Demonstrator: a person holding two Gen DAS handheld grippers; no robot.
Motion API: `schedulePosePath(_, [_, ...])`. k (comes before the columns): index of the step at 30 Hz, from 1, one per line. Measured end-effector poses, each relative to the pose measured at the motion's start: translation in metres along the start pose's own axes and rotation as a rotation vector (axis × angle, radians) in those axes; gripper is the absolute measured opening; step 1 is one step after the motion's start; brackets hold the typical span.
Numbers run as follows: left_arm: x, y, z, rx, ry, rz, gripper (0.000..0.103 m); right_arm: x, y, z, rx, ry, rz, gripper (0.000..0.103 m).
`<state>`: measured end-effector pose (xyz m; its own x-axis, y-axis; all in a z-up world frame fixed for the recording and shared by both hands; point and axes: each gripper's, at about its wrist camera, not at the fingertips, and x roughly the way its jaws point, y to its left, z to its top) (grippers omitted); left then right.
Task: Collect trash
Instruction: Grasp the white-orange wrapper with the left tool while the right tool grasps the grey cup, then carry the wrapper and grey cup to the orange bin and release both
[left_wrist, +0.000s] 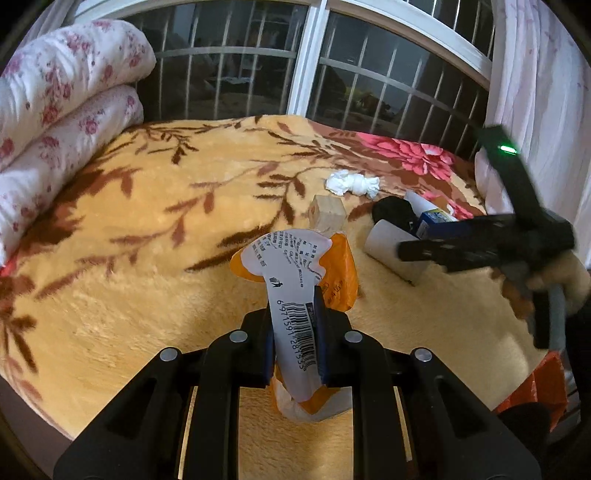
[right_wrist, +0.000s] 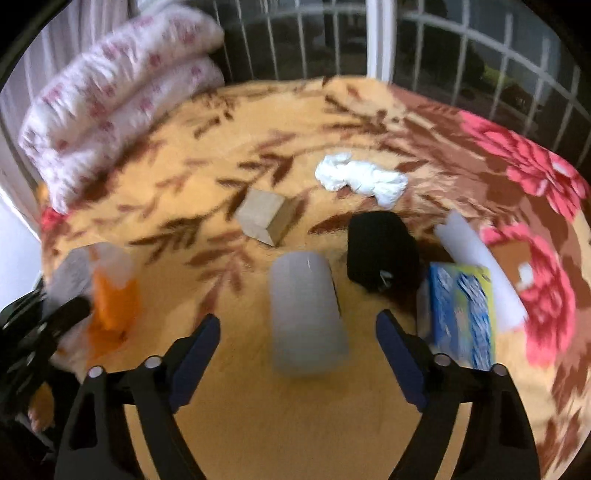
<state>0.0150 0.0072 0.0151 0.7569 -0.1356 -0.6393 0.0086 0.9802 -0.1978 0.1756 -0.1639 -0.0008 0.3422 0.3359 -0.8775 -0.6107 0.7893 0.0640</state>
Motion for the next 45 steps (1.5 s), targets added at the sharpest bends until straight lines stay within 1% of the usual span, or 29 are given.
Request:
schedulePosePath(2, [0.001,0.004,-0.001,-0.008,-0.002,-0.015,0.016,0.016,0.002,0.007,-0.016,0.059,-0.023,0.071])
schedulePosePath(3, [0.002,0.005,-0.002,-0.012,-0.001,-0.024,0.016,0.026,0.003,0.011,-0.029,0.093,-0.033,0.069])
schedulePosePath(4, [0.002,0.007,-0.002,-0.017,0.000,-0.032,0.016,0.033,0.005,0.014,-0.040,0.116,-0.041,0.063])
schedulePosePath(5, [0.004,0.008,-0.002,-0.021,0.002,-0.040,0.016,0.043,0.007,0.016,-0.052,0.155,-0.055,0.053])
schedulePosePath(6, [0.004,0.009,-0.003,-0.023,0.004,-0.043,0.016,0.049,0.008,0.016,-0.056,0.182,-0.068,0.050])
schedulePosePath(7, [0.006,0.010,-0.004,-0.025,0.008,-0.045,0.016,0.054,0.010,0.016,-0.065,0.197,-0.085,0.050])
schedulePosePath(8, [0.008,0.012,-0.005,-0.027,0.012,-0.047,0.016,0.054,0.012,0.015,-0.073,0.196,-0.095,0.049])
schedulePosePath(10, [0.009,0.012,-0.006,-0.030,0.015,-0.049,0.016,0.050,0.019,0.013,-0.099,0.186,-0.127,0.048])
schedulePosePath(12, [0.009,0.013,-0.006,-0.031,0.012,-0.051,0.016,0.041,0.022,0.007,-0.096,0.149,-0.131,0.048])
schedulePosePath(13, [0.008,0.013,-0.007,-0.032,0.009,-0.052,0.016,0.034,0.022,0.005,-0.082,0.124,-0.121,0.048])
schedulePosePath(17, [-0.004,0.008,-0.006,-0.016,-0.014,-0.065,0.016,-0.009,0.015,-0.009,0.017,-0.013,-0.007,0.048])
schedulePosePath(19, [-0.013,0.003,-0.006,-0.001,-0.027,-0.071,0.016,-0.035,0.016,-0.023,0.049,-0.079,0.032,0.048])
schedulePosePath(21, [-0.025,-0.005,-0.008,0.021,-0.039,-0.086,0.016,-0.057,0.022,-0.040,0.073,-0.127,0.054,0.048])
schedulePosePath(23, [-0.038,-0.013,-0.013,0.046,-0.050,-0.101,0.016,-0.073,0.027,-0.053,0.087,-0.164,0.060,0.048])
schedulePosePath(26, [-0.053,-0.024,-0.022,0.078,-0.049,-0.129,0.016,-0.098,0.034,-0.087,0.136,-0.214,0.085,0.048])
schedulePosePath(27, [-0.058,-0.028,-0.028,0.094,-0.044,-0.140,0.016,-0.108,0.040,-0.106,0.142,-0.234,0.083,0.048])
schedulePosePath(28, [-0.062,-0.032,-0.033,0.106,-0.038,-0.148,0.016,-0.110,0.045,-0.113,0.140,-0.243,0.075,0.048])
schedulePosePath(29, [-0.067,-0.037,-0.041,0.124,-0.027,-0.152,0.016,-0.118,0.053,-0.132,0.132,-0.257,0.056,0.048])
schedulePosePath(31, [-0.073,-0.042,-0.053,0.146,-0.008,-0.167,0.016,-0.128,0.063,-0.156,0.121,-0.267,0.042,0.048])
schedulePosePath(36, [-0.087,-0.057,-0.091,0.195,0.051,-0.194,0.016,-0.132,0.086,-0.219,0.135,-0.253,0.024,0.048])
schedulePosePath(37, [-0.089,-0.060,-0.099,0.201,0.068,-0.198,0.016,-0.130,0.090,-0.226,0.135,-0.247,0.017,0.048])
schedulePosePath(40, [-0.090,-0.069,-0.123,0.232,0.120,-0.205,0.016,-0.119,0.099,-0.254,0.143,-0.205,0.013,0.049])
schedulePosePath(44, [-0.084,-0.075,-0.151,0.278,0.195,-0.195,0.016,-0.096,0.102,-0.285,0.203,-0.139,0.053,0.049])
schedulePosePath(45, [-0.080,-0.077,-0.158,0.295,0.218,-0.182,0.016,-0.086,0.101,-0.293,0.228,-0.111,0.062,0.049])
